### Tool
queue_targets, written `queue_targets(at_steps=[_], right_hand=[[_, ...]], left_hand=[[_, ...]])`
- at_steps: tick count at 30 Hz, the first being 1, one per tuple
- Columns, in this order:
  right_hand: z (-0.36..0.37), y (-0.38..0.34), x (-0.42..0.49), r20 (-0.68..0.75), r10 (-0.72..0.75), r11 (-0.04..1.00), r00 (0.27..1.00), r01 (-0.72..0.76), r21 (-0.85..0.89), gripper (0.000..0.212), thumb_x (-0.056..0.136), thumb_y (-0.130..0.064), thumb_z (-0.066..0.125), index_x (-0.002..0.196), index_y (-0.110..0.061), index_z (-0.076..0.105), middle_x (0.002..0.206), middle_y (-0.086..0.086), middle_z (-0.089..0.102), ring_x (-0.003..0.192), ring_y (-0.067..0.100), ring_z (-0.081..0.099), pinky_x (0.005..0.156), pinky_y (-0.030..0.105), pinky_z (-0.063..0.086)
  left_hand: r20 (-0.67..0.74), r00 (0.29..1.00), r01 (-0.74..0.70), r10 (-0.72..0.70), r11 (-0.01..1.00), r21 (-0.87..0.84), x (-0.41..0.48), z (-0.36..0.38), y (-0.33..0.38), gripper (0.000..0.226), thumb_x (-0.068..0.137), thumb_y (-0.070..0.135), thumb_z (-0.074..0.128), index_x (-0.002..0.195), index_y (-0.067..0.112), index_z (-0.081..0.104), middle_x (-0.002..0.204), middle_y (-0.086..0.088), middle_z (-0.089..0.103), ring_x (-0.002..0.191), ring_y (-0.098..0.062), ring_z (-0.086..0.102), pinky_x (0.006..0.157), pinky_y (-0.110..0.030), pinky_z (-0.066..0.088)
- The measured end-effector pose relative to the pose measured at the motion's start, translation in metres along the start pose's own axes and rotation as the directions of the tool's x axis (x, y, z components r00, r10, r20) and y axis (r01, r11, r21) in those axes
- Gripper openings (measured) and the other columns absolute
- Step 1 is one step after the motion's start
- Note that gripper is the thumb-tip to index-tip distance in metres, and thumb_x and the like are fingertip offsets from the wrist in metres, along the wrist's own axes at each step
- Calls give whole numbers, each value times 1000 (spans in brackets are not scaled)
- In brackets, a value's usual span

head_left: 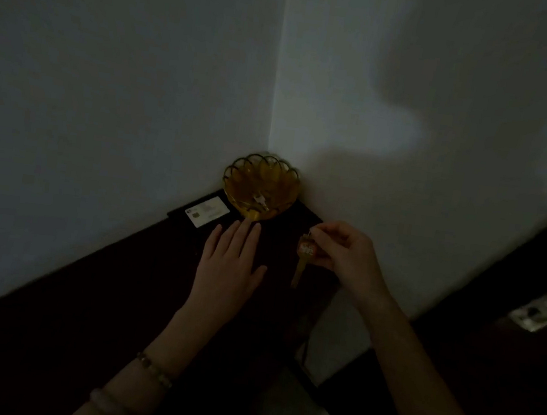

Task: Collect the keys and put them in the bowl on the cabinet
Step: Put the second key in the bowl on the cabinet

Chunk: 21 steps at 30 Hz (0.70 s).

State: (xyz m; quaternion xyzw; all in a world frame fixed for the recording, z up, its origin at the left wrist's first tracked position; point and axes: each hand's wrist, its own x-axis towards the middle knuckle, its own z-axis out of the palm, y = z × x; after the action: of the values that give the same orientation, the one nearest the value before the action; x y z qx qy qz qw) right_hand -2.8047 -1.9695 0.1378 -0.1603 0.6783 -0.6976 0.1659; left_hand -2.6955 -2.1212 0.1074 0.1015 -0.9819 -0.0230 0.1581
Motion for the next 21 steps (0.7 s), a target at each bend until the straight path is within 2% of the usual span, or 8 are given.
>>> queue_targets(at_steps=[4, 8, 12, 15, 17, 20, 21], right_hand=[[14, -8, 55, 12, -34, 999, 999, 34, 37, 25, 85, -5, 60, 68, -20, 69, 67, -2, 70, 67, 14, 68, 56, 25, 57], [26, -11, 102, -8, -49, 998, 999, 49, 33, 23, 85, -6, 60, 70, -21, 66, 75, 5, 68, 68, 14, 67, 58, 29, 59], [34, -9, 144, 30, -49, 999, 998, 49, 21, 20, 85, -5, 59, 71, -19, 64, 74, 6, 67, 66, 15, 66, 51, 22, 54], [43, 1, 173, 72, -55, 996, 996, 60, -66, 24, 85, -3, 58, 70, -21, 64, 69, -2, 67, 64, 9, 67, 50, 18, 52], [50, 11, 190, 106, -44, 985, 993, 61, -161, 27, 85, -1, 57, 70, -22, 63, 71, -3, 66, 70, 15, 67, 55, 24, 57], [58, 28, 211, 175, -6, 940, 984, 66, -336, 28, 84, 0, 57, 68, -23, 61, 76, -1, 62, 81, 24, 64, 72, 46, 58], [60, 33, 216, 192, 4, 919, 981, 72, -388, 26, 84, 0, 57, 68, -20, 61, 76, -1, 62, 84, 26, 63, 75, 49, 56]], left_hand=[[-52, 999, 6, -4, 1000, 26, 33, 3, -23, 67, 78, 31, 71, 131, 0, 46, 136, -20, 49, 125, -33, 47, 104, -52, 35], [-83, 996, 31, -29, 999, 26, 55, 10, -34, 69, 73, 31, 75, 129, 0, 49, 133, -19, 52, 122, -33, 50, 101, -54, 37], [-80, 996, 52, -50, 998, 33, 69, 18, -40, 70, 71, 31, 77, 128, 1, 50, 132, -18, 53, 119, -32, 52, 99, -55, 40], [-58, 996, 72, -69, 996, 52, 78, 23, -45, 69, 73, 32, 75, 128, 0, 49, 133, -18, 52, 119, -32, 52, 98, -54, 42], [-41, 995, 88, -86, 994, 67, 83, 27, -48, 69, 72, 32, 75, 128, 0, 50, 133, -18, 53, 119, -32, 53, 98, -53, 42], [-19, 993, 118, -116, 990, 75, 89, 35, -50, 70, 71, 33, 76, 128, 1, 50, 134, -18, 51, 120, -31, 52, 98, -53, 42], [-16, 991, 131, -130, 989, 75, 89, 37, -50, 70, 71, 34, 76, 128, 1, 50, 134, -18, 51, 120, -31, 52, 98, -53, 42]])
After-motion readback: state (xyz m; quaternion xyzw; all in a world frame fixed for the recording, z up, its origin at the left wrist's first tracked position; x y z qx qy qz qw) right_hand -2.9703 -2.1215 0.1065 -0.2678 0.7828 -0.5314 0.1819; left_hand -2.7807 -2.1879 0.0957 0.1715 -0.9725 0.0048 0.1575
